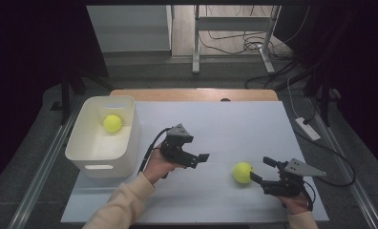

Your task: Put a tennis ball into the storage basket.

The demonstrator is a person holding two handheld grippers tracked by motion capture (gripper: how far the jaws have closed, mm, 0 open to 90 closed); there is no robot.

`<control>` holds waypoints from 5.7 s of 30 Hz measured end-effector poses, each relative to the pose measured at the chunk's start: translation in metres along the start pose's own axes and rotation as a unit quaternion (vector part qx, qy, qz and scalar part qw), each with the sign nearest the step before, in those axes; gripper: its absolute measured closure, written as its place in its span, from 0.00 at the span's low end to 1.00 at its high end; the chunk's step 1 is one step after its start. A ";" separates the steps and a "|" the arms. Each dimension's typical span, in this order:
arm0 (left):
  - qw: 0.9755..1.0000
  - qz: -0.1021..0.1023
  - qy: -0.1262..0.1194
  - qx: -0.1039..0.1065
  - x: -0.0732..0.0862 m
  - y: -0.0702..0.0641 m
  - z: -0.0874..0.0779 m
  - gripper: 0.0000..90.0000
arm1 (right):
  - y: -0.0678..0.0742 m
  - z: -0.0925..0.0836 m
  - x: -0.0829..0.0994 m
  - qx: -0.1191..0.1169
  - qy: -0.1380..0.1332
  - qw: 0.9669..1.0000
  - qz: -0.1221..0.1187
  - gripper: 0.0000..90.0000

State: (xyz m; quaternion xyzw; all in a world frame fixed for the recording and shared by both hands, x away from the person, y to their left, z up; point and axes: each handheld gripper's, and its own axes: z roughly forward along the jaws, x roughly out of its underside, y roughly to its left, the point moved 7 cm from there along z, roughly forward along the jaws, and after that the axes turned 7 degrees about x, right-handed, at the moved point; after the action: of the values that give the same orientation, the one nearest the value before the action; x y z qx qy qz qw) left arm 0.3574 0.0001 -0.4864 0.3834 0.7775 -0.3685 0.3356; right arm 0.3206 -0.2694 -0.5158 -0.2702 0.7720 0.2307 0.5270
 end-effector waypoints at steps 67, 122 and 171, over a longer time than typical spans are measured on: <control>0.997 0.022 0.042 0.053 0.002 -0.027 0.074 0.07 | 0.002 0.000 -0.007 -0.002 -0.010 1.000 0.000 0.17; 0.993 0.040 0.062 0.088 0.004 -0.050 0.119 0.07 | 0.004 -0.005 -0.014 -0.012 -0.028 1.000 0.008 0.17; 0.991 0.057 0.103 0.062 0.016 -0.050 0.161 0.30 | 0.002 -0.005 -0.011 -0.010 -0.024 1.000 0.013 0.17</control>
State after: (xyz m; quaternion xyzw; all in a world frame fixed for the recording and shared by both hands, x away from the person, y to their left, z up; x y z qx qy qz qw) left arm 0.3462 -0.1495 -0.5643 0.4830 0.7605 -0.3549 0.2497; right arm 0.3193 -0.2696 -0.5038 -0.2598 0.7601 0.2515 0.5399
